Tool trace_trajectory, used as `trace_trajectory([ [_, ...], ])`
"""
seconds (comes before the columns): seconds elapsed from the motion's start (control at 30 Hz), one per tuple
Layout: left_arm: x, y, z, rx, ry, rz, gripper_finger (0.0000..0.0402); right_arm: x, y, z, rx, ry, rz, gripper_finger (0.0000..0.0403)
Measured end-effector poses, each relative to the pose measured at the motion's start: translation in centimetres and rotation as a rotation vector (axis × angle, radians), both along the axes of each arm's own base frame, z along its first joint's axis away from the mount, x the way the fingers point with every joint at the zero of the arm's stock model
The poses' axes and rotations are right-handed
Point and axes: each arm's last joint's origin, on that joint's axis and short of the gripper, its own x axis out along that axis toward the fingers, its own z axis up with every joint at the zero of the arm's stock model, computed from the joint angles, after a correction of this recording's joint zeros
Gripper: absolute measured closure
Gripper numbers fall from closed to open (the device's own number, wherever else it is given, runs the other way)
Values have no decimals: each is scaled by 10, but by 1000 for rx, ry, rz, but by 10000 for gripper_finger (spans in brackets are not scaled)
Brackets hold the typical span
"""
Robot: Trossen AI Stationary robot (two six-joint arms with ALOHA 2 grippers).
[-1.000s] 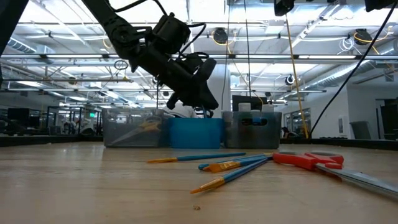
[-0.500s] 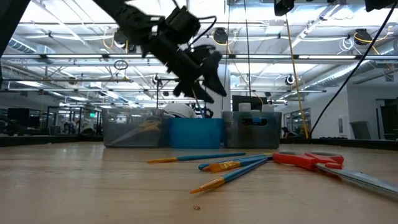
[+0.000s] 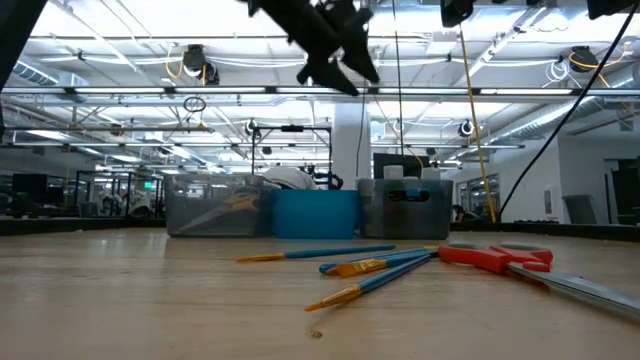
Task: Pick & Place Paint Supplies
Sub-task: Put the blue paint brush into the blue bin
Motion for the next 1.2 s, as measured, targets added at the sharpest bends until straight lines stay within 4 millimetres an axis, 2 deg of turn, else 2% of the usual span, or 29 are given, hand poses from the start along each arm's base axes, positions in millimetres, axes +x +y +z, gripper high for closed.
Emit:
trace_trajectory([
  [0.17,-5,-17,25,-17,81,-39,117,0,0,-2,-5,18,0,330],
  [0.33,-9,-43,19,-61,193,-78,117,0,0,-2,-6,21,0,330],
  [0.5,-8,-82,-7,-117,263,-121,117,0,0,-2,-6,24,1,330],
  [0.67,-9,-140,-28,-93,268,-193,117,0,0,-2,-6,25,1,330],
  [0.8,-19,-185,-46,-29,291,-224,117,0,0,-3,-6,28,1,330],
  [0.93,-33,-220,-68,-101,306,-232,117,0,0,-3,0,28,1,330],
  [1.07,-50,-243,-96,-160,326,-207,117,0,0,-2,2,24,1,330],
  [1.2,-67,-251,-123,-153,389,-186,117,0,0,-2,2,22,1,330],
])
